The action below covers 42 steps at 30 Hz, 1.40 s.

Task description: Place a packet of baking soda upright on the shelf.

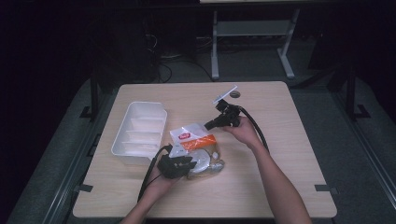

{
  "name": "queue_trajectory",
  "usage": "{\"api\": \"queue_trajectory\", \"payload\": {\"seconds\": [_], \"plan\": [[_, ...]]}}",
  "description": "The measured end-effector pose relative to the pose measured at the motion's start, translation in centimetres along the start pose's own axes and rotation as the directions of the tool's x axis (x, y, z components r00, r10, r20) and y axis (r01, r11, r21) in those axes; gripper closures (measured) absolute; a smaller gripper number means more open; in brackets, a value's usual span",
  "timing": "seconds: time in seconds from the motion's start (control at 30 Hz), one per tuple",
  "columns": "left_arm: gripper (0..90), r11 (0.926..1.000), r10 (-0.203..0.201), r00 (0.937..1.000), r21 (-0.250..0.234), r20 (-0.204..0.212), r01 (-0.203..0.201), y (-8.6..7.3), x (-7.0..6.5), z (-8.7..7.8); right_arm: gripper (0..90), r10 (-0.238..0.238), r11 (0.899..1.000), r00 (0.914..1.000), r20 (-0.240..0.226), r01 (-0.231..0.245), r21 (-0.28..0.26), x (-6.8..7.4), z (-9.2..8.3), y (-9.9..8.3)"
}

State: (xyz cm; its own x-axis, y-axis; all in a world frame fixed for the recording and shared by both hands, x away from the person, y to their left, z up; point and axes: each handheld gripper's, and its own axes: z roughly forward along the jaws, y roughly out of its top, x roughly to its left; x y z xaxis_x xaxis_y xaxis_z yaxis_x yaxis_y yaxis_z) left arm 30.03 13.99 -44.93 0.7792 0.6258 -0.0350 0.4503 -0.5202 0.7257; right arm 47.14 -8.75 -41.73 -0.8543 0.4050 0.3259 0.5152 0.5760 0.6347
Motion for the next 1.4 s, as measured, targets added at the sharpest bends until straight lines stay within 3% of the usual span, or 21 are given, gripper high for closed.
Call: {"api": "queue_trajectory", "payload": {"seconds": [0.27,0.63,0.73,0.8,0.9,1.03,1.07,1.17,1.23,1.3,1.33,1.4], "plan": [[72.5,1.0000,-0.002,1.0000,-0.005,0.002,0.002,-0.1,-0.1,0.0,83.2,0.038,0.999,0.9982,-0.046,-0.037,0.030,-1.2,1.5,-0.5],[73.0,1.0000,-0.003,1.0000,-0.006,0.004,0.003,-0.1,-0.1,0.0,76.4,0.072,0.992,0.9967,-0.038,-0.068,0.104,-2.1,3.6,-1.1],[73.0,1.0000,-0.001,1.0000,-0.007,0.004,0.001,-0.1,-0.1,0.0,78.4,0.082,0.990,0.9958,-0.040,-0.077,0.116,-2.3,4.0,-1.3],[73.0,1.0000,-0.001,1.0000,-0.010,0.004,0.001,-0.1,-0.1,0.0,86.7,0.101,0.989,0.9939,-0.046,-0.095,0.109,-2.6,4.1,-1.5],[72.1,0.9999,0.002,1.0000,-0.011,0.000,-0.002,-0.2,-0.1,0.0,89.1,0.098,0.991,0.9935,-0.058,-0.093,0.092,-2.5,3.8,-1.5],[62.0,0.9999,-0.007,1.0000,-0.014,0.002,0.007,-0.2,0.0,-0.3,89.5,0.069,0.996,0.9958,-0.060,-0.065,0.061,-1.8,2.6,-1.0],[62.0,0.9997,-0.009,1.0000,-0.024,0.001,0.009,-0.2,0.0,-0.4,89.6,0.059,0.997,0.9966,-0.058,-0.056,0.051,-1.6,2.2,-0.8],[50.9,0.9970,-0.037,0.9993,-0.069,-0.002,0.037,-0.3,-0.1,-0.9,89.7,0.000,1.000,0.9986,-0.052,0.002,0.026,-0.2,0.4,-0.2],[42.8,0.9924,-0.067,0.9977,-0.104,-0.006,0.066,-0.3,0.0,-1.2,89.8,-0.029,1.000,0.9981,-0.055,0.029,0.008,0.5,-0.6,0.0],[39.2,0.9817,-0.108,0.9940,-0.159,-0.014,0.105,-0.6,0.2,-1.7,89.8,-0.046,0.999,0.9971,-0.060,0.046,-0.009,1.3,-1.5,0.1],[37.2,0.9817,-0.108,0.9940,-0.159,-0.014,0.105,-0.6,0.2,-1.7,89.8,-0.046,0.999,0.9971,-0.060,0.046,-0.009,1.3,-1.5,0.1],[34.2,0.9720,-0.149,0.9888,-0.186,-0.012,0.144,-0.8,0.3,-1.9,89.9,-0.067,0.997,0.9963,-0.054,0.065,-0.029,2.1,-2.4,0.1]]}}
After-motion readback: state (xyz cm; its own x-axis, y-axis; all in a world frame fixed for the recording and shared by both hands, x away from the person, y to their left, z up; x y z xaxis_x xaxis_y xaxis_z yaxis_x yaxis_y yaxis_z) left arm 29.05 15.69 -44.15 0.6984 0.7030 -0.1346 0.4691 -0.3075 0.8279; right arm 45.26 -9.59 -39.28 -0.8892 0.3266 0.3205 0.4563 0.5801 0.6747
